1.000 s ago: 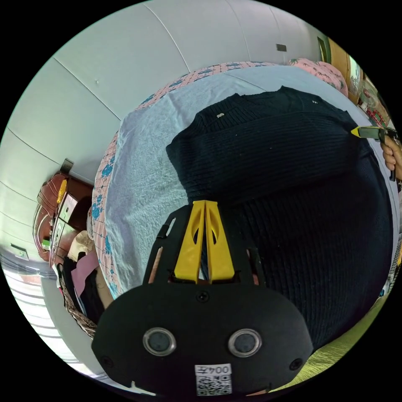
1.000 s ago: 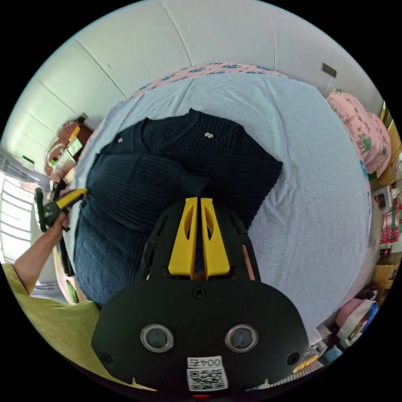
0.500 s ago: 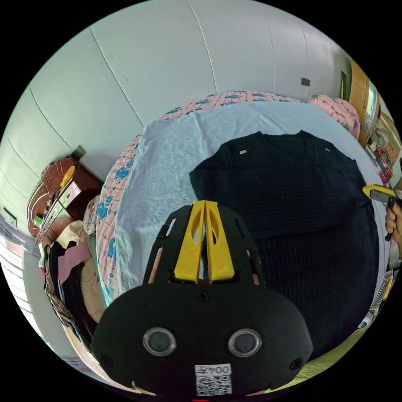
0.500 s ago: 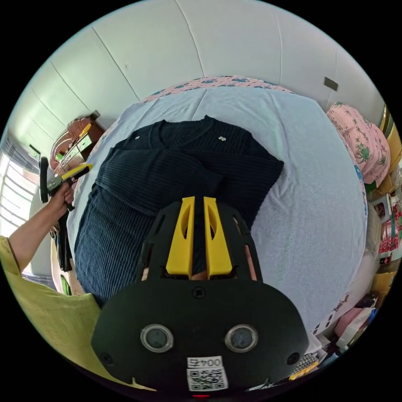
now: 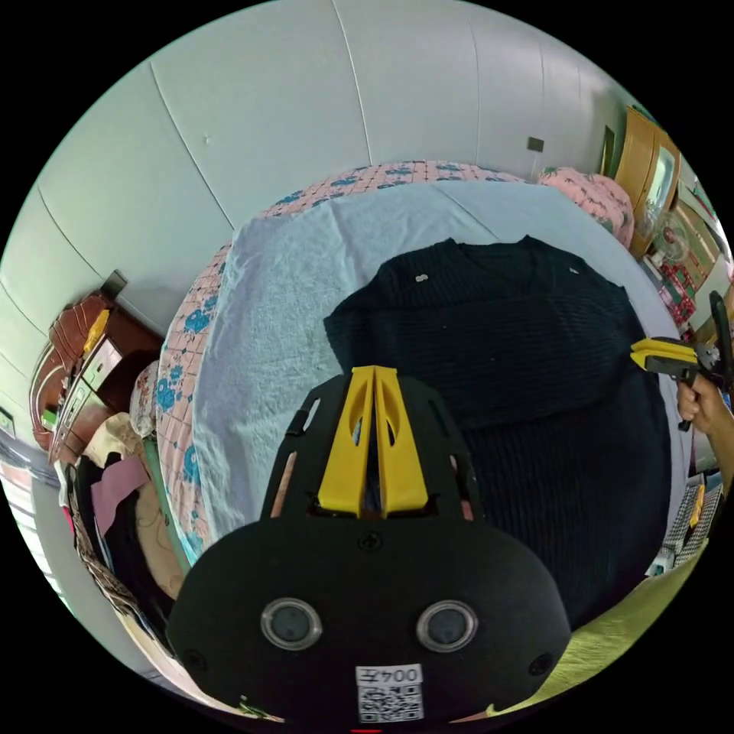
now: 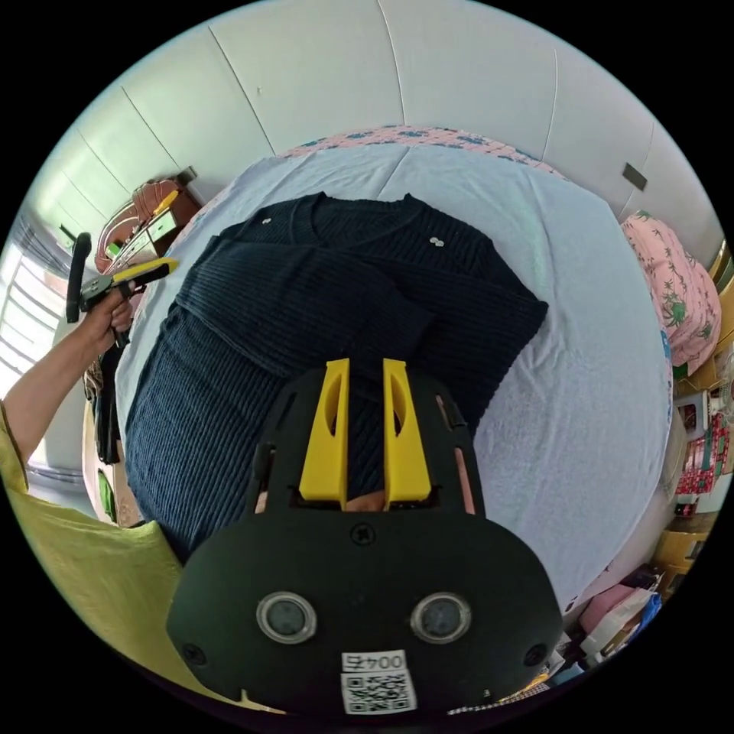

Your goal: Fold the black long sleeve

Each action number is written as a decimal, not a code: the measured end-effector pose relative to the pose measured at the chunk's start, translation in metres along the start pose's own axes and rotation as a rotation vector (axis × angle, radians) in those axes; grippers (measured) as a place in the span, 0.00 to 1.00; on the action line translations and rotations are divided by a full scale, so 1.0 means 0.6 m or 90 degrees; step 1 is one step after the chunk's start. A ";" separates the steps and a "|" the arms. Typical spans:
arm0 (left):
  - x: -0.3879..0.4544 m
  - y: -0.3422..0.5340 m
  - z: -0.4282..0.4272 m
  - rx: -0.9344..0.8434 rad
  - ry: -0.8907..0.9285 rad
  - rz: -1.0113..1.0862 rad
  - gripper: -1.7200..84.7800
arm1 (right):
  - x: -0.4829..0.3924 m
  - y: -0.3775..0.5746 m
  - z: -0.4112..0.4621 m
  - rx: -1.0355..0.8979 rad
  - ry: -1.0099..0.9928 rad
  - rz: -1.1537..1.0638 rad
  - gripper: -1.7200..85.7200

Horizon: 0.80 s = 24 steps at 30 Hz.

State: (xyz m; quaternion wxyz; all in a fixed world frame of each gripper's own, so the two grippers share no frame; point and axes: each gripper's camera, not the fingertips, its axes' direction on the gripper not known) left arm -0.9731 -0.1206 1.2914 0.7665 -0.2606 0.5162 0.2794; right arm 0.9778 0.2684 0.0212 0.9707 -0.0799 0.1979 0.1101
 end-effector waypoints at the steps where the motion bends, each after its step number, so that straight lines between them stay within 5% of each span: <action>1: -0.005 0.018 -0.013 0.000 0.013 -0.001 0.03 | -0.004 0.009 -0.010 0.017 0.004 -0.003 0.11; 13: 0.006 0.190 -0.040 -0.112 0.039 0.029 0.02 | -0.062 0.140 -0.034 -0.003 0.000 0.015 0.08; 24: -0.207 0.057 0.006 -0.042 0.139 -0.085 0.03 | -0.138 0.144 0.052 -0.144 0.064 0.048 0.06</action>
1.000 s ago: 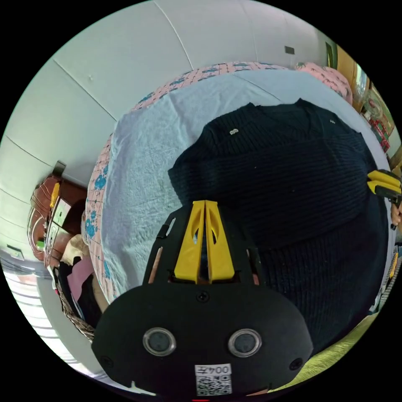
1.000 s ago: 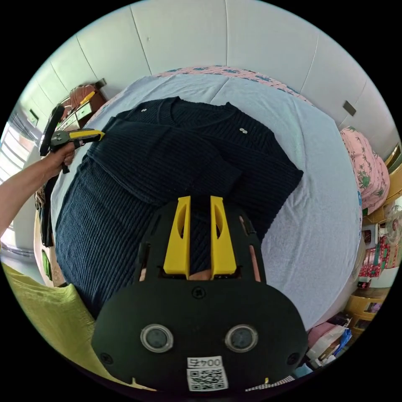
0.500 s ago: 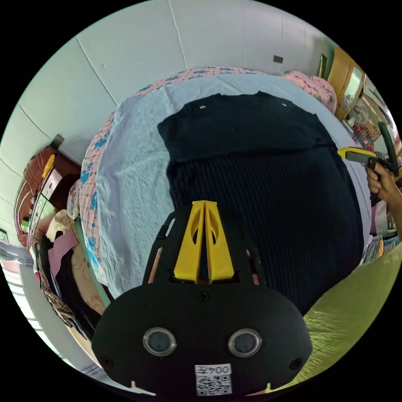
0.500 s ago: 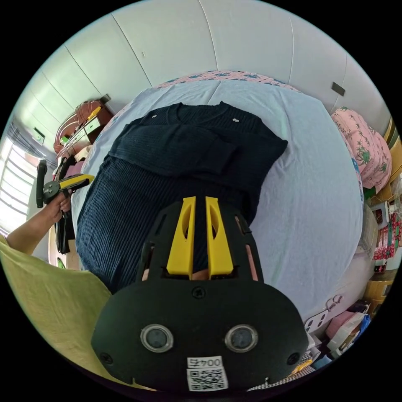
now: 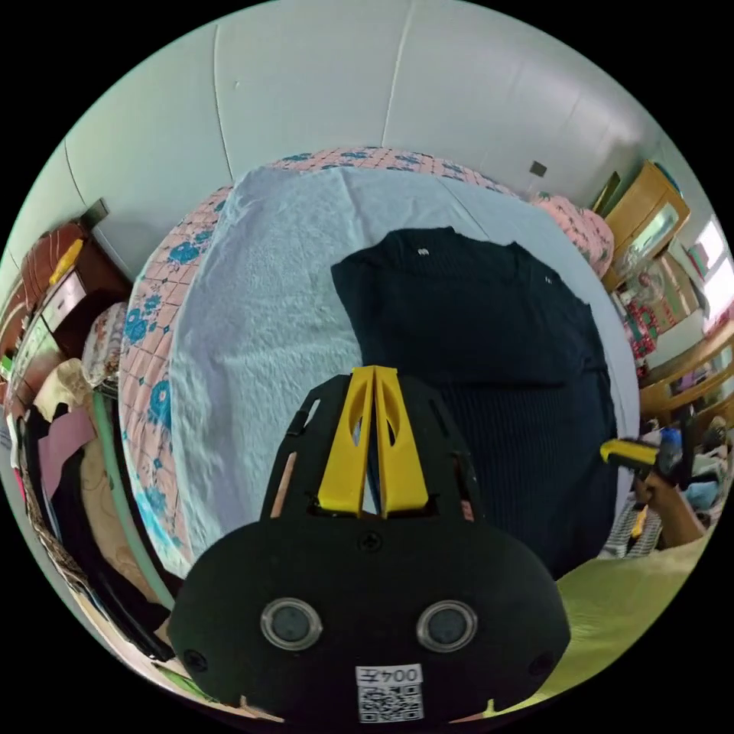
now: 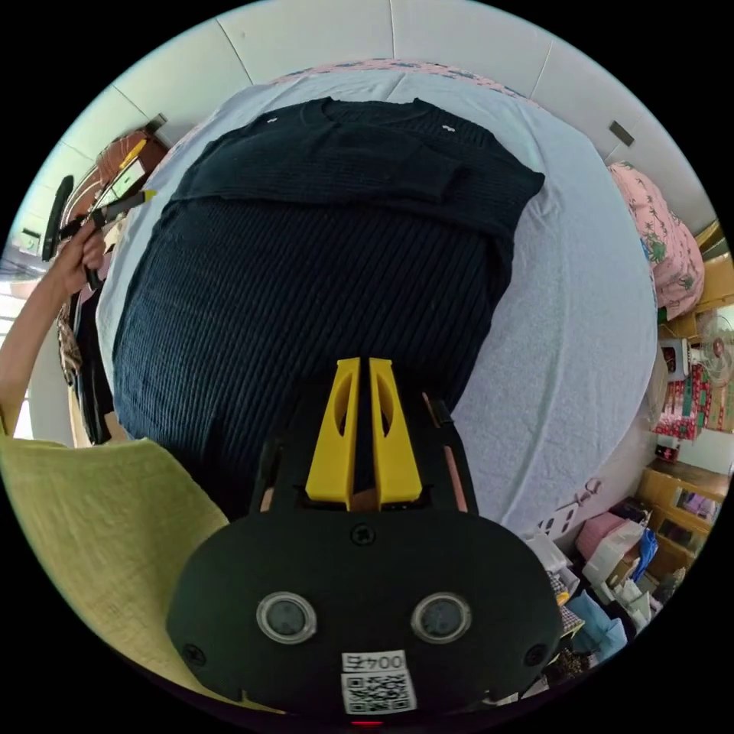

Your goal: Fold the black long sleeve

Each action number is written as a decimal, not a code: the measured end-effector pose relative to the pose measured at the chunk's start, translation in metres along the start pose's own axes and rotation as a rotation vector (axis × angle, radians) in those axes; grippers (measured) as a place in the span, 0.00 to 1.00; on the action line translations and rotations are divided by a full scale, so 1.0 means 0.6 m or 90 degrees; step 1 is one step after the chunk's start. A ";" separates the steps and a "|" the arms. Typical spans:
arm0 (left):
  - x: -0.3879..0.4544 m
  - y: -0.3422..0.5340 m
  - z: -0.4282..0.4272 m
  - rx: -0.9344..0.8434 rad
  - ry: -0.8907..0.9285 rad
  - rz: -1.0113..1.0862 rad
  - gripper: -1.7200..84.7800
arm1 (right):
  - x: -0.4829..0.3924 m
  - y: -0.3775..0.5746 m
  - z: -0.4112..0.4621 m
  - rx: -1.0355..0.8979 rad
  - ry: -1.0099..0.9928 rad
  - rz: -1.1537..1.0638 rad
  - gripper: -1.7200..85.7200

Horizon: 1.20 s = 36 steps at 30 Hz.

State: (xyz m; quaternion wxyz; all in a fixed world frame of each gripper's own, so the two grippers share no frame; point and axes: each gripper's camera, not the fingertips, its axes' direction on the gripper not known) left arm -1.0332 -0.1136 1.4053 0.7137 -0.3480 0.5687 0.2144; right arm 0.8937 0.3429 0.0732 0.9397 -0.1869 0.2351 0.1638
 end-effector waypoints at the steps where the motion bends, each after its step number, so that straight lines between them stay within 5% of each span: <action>1: -0.034 -0.032 0.011 -0.007 0.034 -0.025 0.03 | -0.002 -0.007 0.003 -0.007 0.008 0.009 0.06; 10: -0.155 -0.180 0.124 -0.108 0.117 -0.033 0.09 | 0.001 -0.083 0.023 -0.127 -0.049 0.038 0.04; 21: -0.201 -0.140 0.138 -0.039 0.245 -0.064 0.04 | -0.054 -0.109 0.032 -0.148 0.007 0.026 0.04; 28: -0.178 -0.107 0.134 -0.034 0.043 -0.026 0.04 | -0.079 -0.109 0.027 -0.150 0.020 0.031 0.04; 36: -0.147 -0.028 0.065 -0.014 0.058 0.038 0.04 | -0.111 -0.086 0.008 -0.129 0.048 0.002 0.06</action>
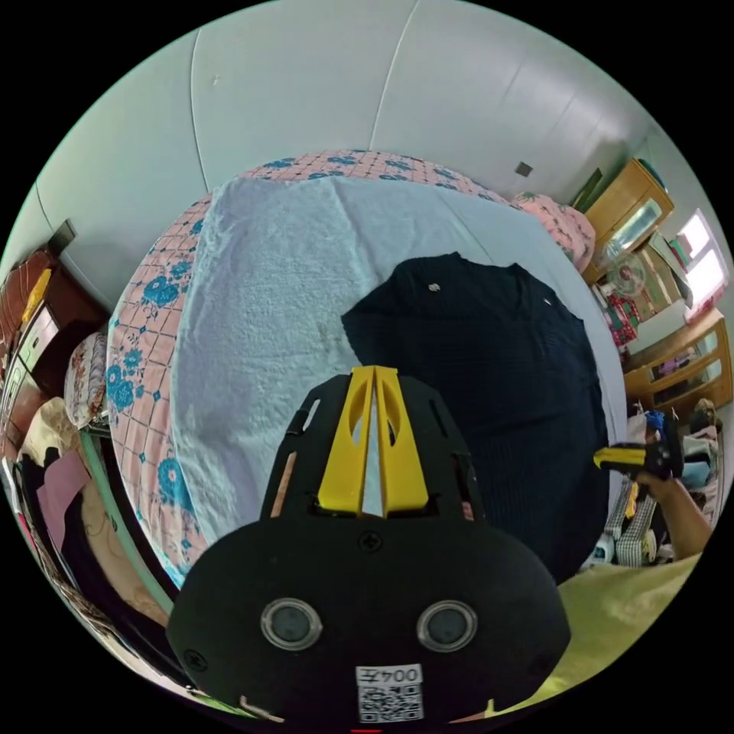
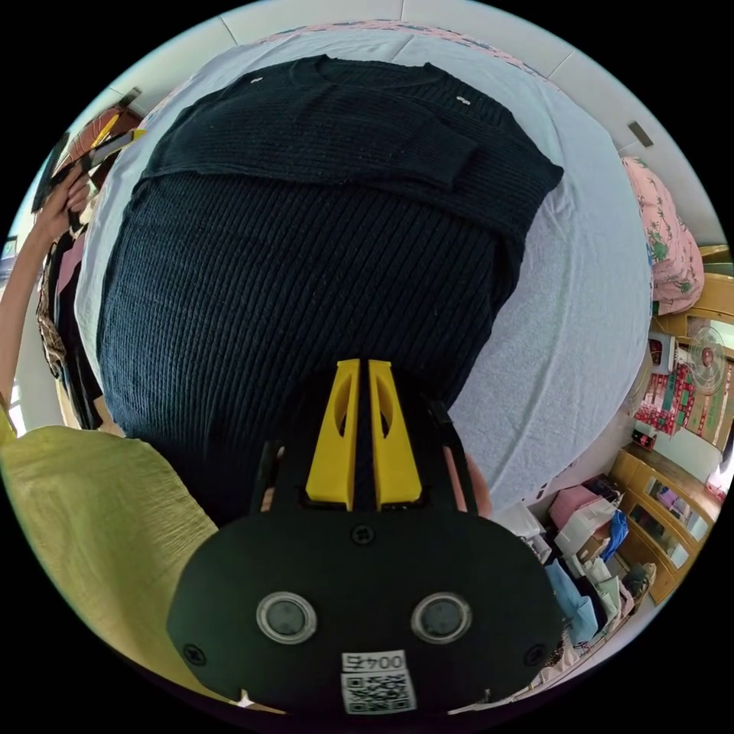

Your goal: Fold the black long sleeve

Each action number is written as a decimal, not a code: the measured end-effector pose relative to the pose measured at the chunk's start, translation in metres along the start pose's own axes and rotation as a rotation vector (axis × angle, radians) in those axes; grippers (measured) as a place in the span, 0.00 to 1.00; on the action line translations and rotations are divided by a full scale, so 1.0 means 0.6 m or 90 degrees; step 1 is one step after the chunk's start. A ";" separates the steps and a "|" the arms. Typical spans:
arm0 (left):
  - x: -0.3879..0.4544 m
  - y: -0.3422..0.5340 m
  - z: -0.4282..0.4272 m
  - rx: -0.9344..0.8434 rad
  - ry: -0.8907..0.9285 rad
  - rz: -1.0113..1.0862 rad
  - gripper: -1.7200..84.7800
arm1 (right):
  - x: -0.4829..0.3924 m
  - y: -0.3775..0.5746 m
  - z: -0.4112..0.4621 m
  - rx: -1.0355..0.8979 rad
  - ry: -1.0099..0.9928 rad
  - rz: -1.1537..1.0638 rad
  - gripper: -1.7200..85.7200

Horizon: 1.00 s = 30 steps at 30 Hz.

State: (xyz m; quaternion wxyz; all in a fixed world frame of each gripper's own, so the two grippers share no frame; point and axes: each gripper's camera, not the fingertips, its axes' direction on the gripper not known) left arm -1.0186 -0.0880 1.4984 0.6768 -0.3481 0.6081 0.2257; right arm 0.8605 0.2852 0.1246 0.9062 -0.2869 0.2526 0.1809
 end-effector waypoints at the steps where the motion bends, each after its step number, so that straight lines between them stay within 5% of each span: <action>1: 0.011 0.030 -0.012 -0.001 0.015 0.019 0.05 | -0.002 0.004 -0.003 0.000 0.000 0.002 0.06; 11: 0.116 0.316 -0.029 -0.054 0.053 0.142 0.13 | -0.020 0.066 -0.038 0.035 0.018 0.003 0.06; 21: 0.153 0.411 0.047 -0.128 0.055 0.173 0.14 | -0.002 0.179 -0.119 0.104 -0.027 0.054 0.07; 30: 0.158 0.453 0.100 -0.147 0.034 0.241 0.14 | 0.023 0.434 -0.199 0.191 -0.114 0.158 0.08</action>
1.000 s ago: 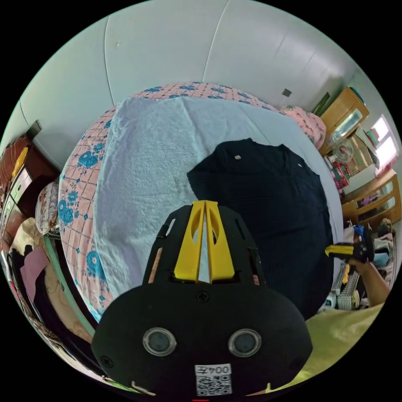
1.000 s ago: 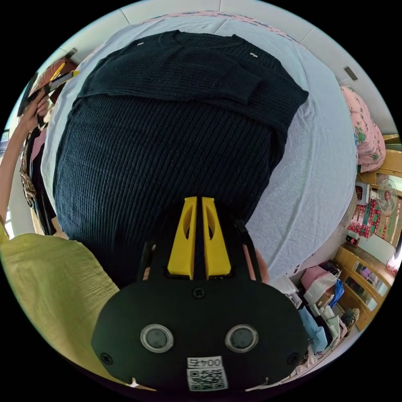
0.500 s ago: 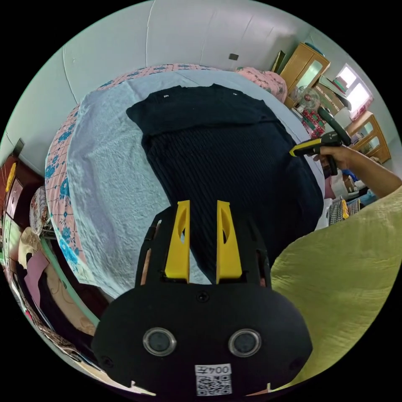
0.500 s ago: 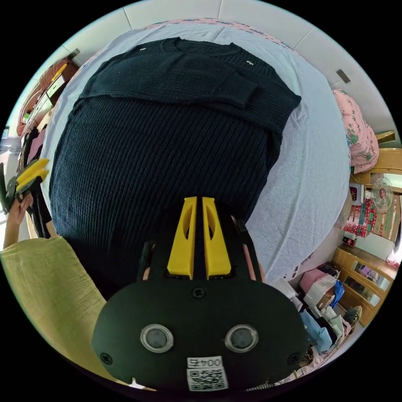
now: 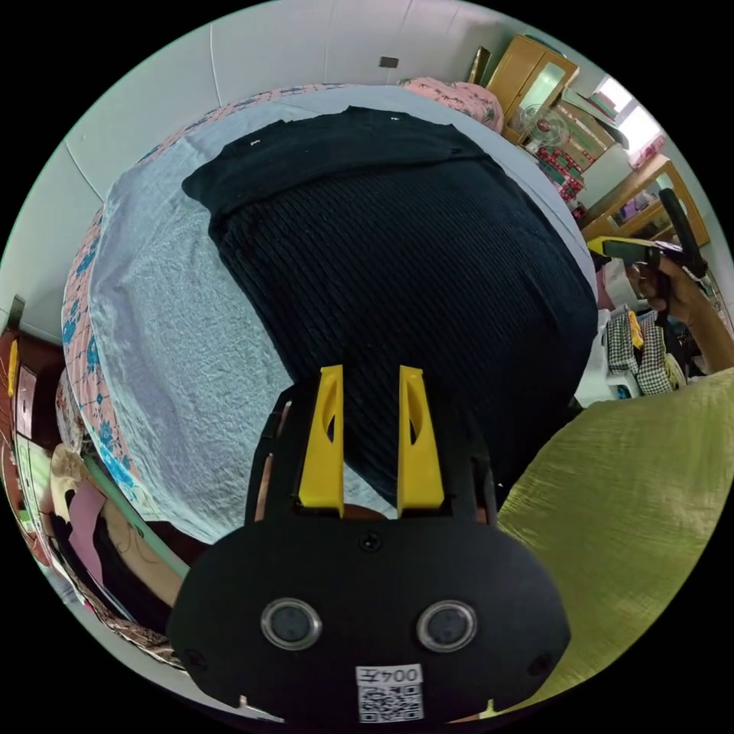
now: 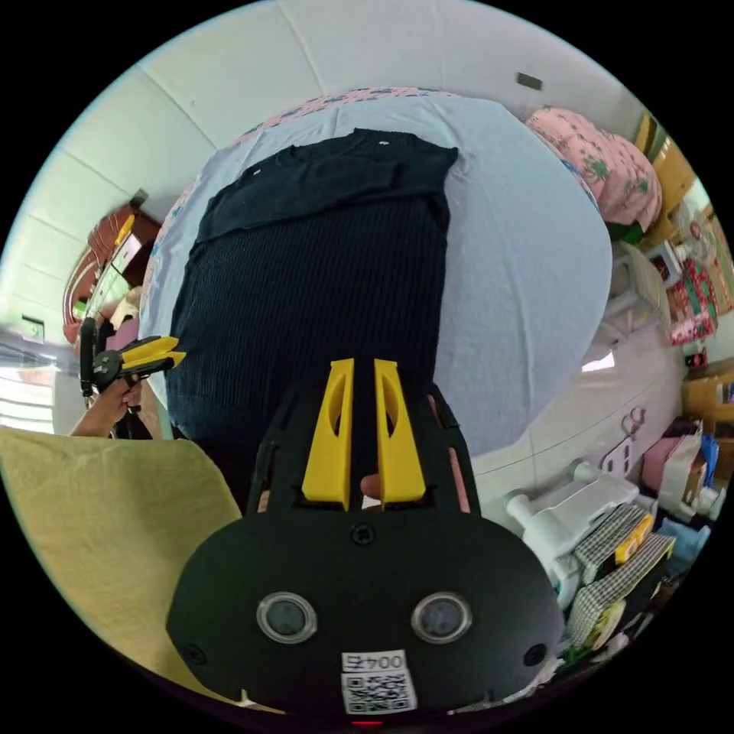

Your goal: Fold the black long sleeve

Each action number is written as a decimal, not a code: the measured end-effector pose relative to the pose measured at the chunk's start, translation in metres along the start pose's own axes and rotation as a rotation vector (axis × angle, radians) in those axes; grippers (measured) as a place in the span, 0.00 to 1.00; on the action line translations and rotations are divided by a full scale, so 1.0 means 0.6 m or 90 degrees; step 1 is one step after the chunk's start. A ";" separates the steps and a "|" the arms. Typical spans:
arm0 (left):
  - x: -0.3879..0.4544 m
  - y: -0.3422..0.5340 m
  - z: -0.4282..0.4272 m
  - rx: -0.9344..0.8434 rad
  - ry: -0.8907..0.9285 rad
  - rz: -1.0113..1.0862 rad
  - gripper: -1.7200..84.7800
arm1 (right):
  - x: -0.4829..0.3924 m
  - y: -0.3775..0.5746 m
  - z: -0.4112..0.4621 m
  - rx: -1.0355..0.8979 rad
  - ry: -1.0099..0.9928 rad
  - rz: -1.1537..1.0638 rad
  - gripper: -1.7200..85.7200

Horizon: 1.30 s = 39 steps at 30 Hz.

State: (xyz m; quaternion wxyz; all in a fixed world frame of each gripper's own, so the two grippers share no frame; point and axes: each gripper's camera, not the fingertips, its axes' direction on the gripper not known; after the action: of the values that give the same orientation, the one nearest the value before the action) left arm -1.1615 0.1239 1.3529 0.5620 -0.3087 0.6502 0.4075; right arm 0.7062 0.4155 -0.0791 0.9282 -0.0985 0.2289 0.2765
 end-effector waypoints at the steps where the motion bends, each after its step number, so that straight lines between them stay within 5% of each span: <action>1: 0.000 0.007 0.006 0.006 0.002 0.006 0.14 | 0.021 0.034 -0.016 0.005 -0.021 0.024 0.08; 11: -0.092 0.176 0.018 0.124 0.254 -0.189 0.12 | 0.212 0.269 -0.080 0.099 -0.285 0.212 0.10; 20: -0.053 0.346 0.075 0.197 0.308 -0.370 0.13 | 0.286 0.289 -0.108 0.140 -0.318 0.155 0.12; 39: -0.025 0.378 0.158 0.240 0.281 -0.388 0.14 | 0.282 0.373 -0.156 0.065 -0.401 0.046 0.12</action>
State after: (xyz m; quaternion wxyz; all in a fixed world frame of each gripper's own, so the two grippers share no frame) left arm -1.3082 0.3143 1.4056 0.5510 -0.4588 0.6968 0.0205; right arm 0.6722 0.6507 -0.2547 0.9466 0.0466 -0.0528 0.3146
